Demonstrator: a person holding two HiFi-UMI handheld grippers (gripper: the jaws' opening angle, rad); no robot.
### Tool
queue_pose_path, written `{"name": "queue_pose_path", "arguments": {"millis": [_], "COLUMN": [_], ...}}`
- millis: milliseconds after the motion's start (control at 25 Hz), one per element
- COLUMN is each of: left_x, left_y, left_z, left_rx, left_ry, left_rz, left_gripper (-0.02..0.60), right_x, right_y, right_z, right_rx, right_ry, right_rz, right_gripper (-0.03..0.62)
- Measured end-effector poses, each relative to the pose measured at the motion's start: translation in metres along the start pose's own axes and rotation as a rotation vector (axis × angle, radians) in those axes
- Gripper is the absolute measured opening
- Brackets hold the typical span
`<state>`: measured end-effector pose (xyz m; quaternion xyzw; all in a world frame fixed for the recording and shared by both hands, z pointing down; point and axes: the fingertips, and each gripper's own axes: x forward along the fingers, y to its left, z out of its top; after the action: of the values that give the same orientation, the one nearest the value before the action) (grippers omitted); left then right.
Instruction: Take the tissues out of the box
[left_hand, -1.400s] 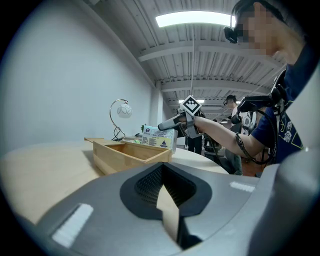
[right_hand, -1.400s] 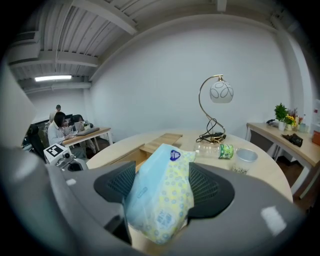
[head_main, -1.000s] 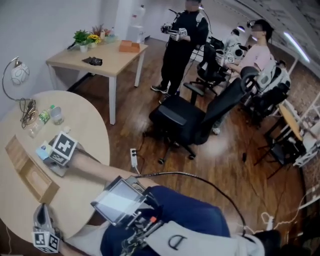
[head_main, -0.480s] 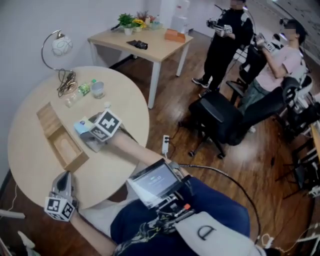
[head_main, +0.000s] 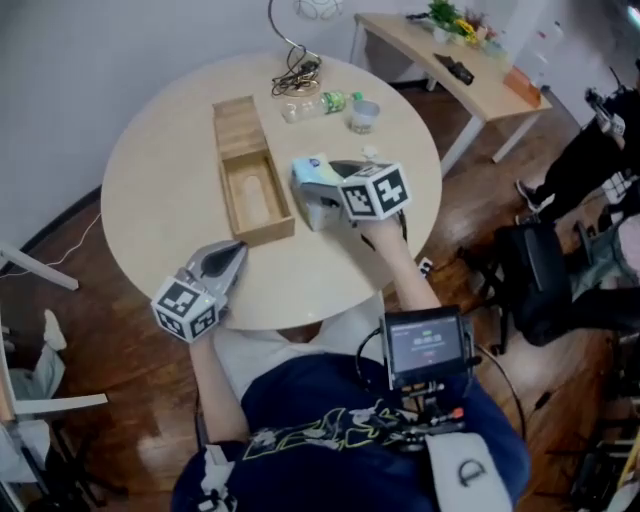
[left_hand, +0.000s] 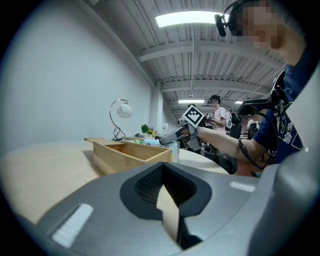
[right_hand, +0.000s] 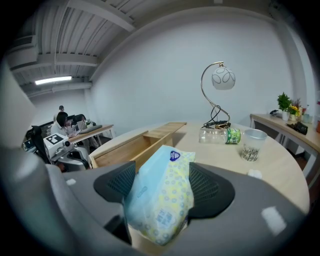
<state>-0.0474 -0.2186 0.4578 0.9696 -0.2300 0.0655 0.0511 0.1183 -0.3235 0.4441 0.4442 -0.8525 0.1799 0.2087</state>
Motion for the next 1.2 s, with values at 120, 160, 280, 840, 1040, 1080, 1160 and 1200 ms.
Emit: {"name": "queue_pose_path", "arguments": {"millis": [120,160,280,840,1040,1080,1160,1200], "left_x": [-0.001,-0.002,-0.001,-0.004,-0.004,-0.004,-0.003,-0.003], "left_y": [-0.001,-0.001,0.001,0.004,0.005,0.006,0.004,0.004], "left_z": [0.001,0.001,0.001,0.002,0.0,0.0,0.001,0.002], "left_rx": [-0.001,-0.002,-0.002,-0.002,-0.004,-0.004,-0.004,-0.004], "left_ry": [0.003,0.003,0.002,0.007,0.007,0.006,0.005,0.005], "left_rz": [0.001,0.001,0.001,0.004,0.003,0.003,0.002,0.002], "left_gripper": [0.0,0.0,0.0,0.0,0.0,0.0,0.0,0.0], "right_x": [-0.001,-0.001,-0.002,-0.003,-0.001,-0.001,-0.002,-0.003], "right_y": [0.003,0.003,0.0,-0.001,-0.001,-0.001,-0.002,-0.002], "right_z": [0.001,0.002,0.002,0.004,0.002,0.002,0.003,0.003], "right_rx": [0.001,0.0,0.001,-0.006,-0.008,-0.007,0.0,0.005], "right_ry": [-0.018,-0.023,-0.026,-0.081,-0.092,-0.096,-0.112,-0.123], "right_rz": [0.012,0.016,0.007,-0.02,-0.022,-0.022,-0.018,-0.015], "right_gripper": [0.328,0.328,0.328,0.344,0.351,0.353,0.356,0.357]}}
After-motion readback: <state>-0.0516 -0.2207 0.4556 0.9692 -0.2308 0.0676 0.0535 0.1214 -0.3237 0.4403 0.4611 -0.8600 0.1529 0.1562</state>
